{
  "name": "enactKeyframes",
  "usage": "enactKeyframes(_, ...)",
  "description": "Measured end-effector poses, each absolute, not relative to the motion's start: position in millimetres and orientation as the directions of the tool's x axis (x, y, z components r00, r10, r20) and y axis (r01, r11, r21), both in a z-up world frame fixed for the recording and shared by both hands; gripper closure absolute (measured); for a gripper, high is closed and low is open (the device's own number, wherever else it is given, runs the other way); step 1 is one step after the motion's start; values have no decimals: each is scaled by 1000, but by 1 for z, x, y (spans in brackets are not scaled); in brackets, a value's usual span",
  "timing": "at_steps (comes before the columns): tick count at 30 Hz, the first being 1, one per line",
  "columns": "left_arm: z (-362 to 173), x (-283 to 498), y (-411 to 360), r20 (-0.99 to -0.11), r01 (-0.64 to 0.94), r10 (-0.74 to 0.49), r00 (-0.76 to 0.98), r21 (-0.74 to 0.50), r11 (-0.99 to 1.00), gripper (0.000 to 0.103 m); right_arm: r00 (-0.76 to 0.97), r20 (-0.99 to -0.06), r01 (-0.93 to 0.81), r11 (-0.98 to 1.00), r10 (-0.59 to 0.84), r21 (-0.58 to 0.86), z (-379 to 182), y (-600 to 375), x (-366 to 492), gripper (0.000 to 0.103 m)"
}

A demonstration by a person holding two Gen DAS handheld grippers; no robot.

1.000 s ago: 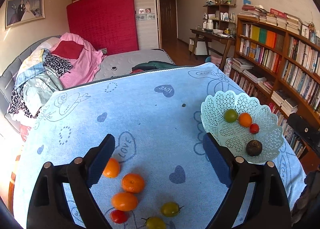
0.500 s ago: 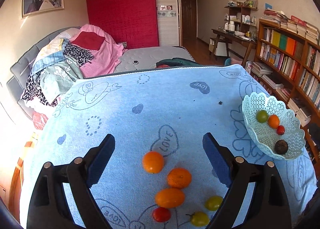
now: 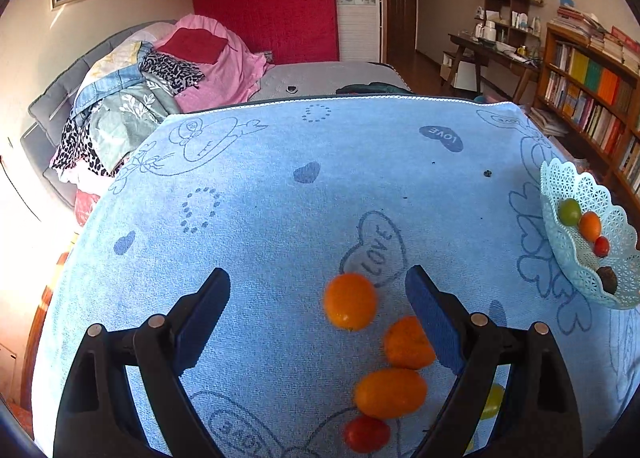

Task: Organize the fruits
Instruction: 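Grasp an orange on the towel with the left tool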

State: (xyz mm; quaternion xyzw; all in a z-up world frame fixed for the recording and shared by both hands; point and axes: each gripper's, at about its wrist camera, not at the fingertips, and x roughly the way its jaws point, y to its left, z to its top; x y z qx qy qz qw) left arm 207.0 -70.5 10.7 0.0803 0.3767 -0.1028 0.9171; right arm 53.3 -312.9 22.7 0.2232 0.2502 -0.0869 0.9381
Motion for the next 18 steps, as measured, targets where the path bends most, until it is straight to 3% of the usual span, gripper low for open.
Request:
enactKeyframes(10, -13, 225, -68, -774, 260, -158, 613, 9, 966, 15, 848, -529, 249, 902, -27, 352, 14, -301, 61, 29)
enactKeyframes(18, -27, 237, -67, -811, 280, -198, 551, -44, 959, 35, 842, -539, 225, 928, -32, 297, 10, -285, 65, 29)
